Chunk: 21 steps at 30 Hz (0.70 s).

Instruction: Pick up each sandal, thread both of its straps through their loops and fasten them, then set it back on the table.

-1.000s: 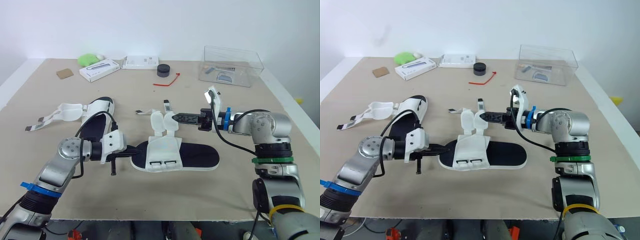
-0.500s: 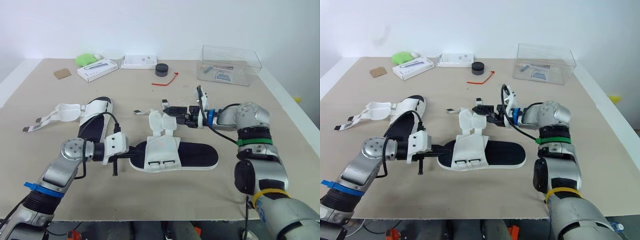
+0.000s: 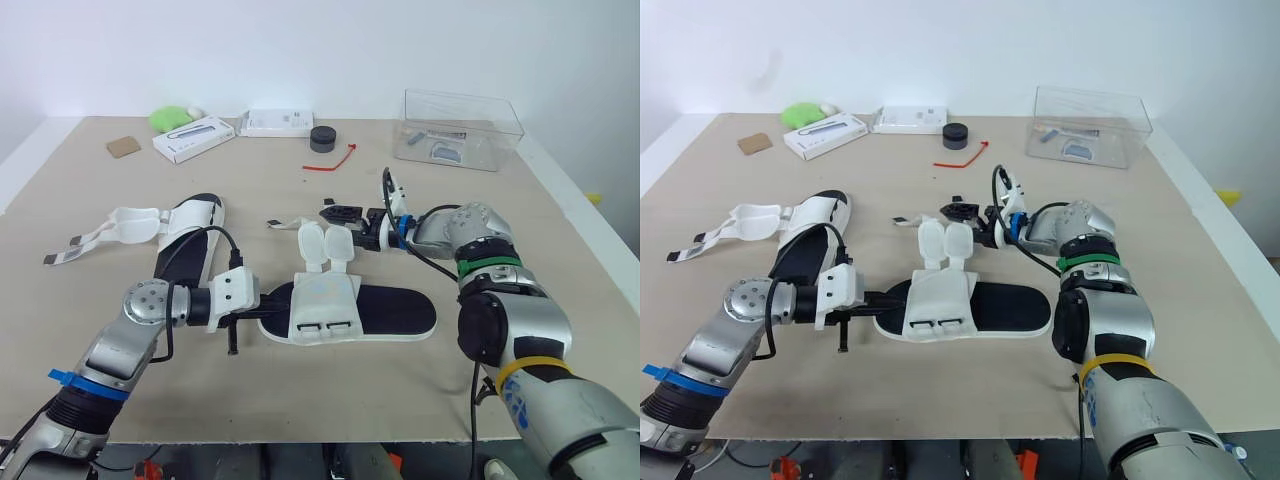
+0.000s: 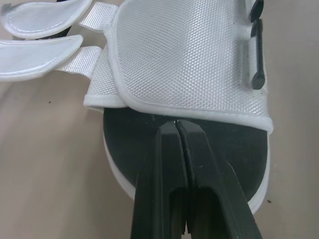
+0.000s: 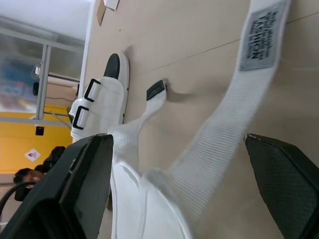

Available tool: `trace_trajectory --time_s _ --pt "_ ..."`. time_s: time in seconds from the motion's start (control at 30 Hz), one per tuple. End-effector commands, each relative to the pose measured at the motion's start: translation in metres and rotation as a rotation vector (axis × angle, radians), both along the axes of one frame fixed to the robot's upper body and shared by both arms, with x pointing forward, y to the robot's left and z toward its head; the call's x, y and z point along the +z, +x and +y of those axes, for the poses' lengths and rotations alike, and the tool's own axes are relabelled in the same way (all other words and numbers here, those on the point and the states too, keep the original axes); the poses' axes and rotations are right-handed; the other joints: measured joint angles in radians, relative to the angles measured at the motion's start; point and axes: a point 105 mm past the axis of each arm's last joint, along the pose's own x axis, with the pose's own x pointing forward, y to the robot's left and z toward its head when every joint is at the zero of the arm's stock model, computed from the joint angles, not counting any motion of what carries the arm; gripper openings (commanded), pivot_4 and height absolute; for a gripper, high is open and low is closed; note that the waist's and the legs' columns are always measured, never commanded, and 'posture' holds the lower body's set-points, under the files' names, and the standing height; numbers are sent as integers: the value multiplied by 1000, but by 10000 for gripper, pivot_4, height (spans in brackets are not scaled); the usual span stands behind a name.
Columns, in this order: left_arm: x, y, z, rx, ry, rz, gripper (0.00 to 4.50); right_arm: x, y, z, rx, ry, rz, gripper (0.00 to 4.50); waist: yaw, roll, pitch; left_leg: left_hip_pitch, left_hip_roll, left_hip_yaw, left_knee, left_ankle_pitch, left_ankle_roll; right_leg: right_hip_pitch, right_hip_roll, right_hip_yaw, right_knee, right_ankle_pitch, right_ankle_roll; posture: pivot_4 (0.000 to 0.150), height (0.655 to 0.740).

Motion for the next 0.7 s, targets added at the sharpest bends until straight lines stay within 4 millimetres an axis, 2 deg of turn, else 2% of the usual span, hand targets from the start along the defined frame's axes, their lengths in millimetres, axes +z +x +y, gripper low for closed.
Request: trace_trajectory --time_s 0.03,0.13,0.23,0.33,0.37,0.47,0.63,0.7 --pt "7 -2 -3 -9 -11 -37 435 23 6 2 -4 38 -66 45000 0 0 0 0 0 0 0 0 0 0 0 0 0 0 0 1500 7400" --pt "7 -3 -4 -10 -13 -37 435 25 7 5 -1 46 -72 45000 0 0 0 0 0 0 0 0 0 0 -1 0 0 0 0 1500 7400" --pt "6 -3 -4 -10 -12 -36 0 27 7 7 14 31 -96 36721 0 0 0 0 0 0 0 0 0 0 -1 0 0 0 0 1500 7400" --pt "5 -4 -4 -8 -13 -34 0 26 5 7 44 -2 -126 20725 0 0 0 0 0 0 0 0 0 0 0 0 0 0 0 1500 7400" --pt "5 -5 -5 -8 -14 -33 0 26 5 8 50 -1 -133 17312 0 0 0 0 0 0 0 0 0 0 0 0 0 0 0 1500 7400" --pt "4 -5 -5 -8 -17 -32 0 26 6 7 70 -32 -187 687 0 0 0 0 0 0 0 0 0 0 0 0 0 0 0 1500 7400" --pt "4 -5 -4 -6 -16 -30 0 34 6 9 100 -42 -286 201 0 0 0 0 0 0 0 0 0 0 0 0 0 0 0 1500 7400" --pt "4 -5 -4 -4 -17 -29 0 43 6 12 126 -55 -395 201 0 0 0 0 0 0 0 0 0 0 0 0 0 0 0 1500 7400"
